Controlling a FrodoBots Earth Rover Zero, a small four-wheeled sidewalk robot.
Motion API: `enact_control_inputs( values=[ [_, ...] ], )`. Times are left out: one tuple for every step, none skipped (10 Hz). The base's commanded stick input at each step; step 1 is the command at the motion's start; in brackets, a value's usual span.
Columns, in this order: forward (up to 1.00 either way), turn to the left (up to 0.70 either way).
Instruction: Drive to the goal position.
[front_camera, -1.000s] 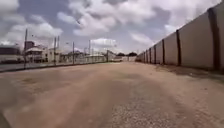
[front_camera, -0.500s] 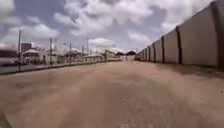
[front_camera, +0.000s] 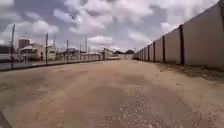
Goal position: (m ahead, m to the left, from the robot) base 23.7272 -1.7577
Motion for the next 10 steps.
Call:
enact_control_inputs(
  values=[
    [0.85, 0.00],
    [0.85, 0.00],
    [0.85, 0.00],
    [0.85, 0.00],
    [0.85, 0.00],
    [0.85, 0.00],
    [0.85, 0.00],
    [0.85, -0.19],
    [0.85, -0.34],
    [0.85, -0.34]
  ],
)
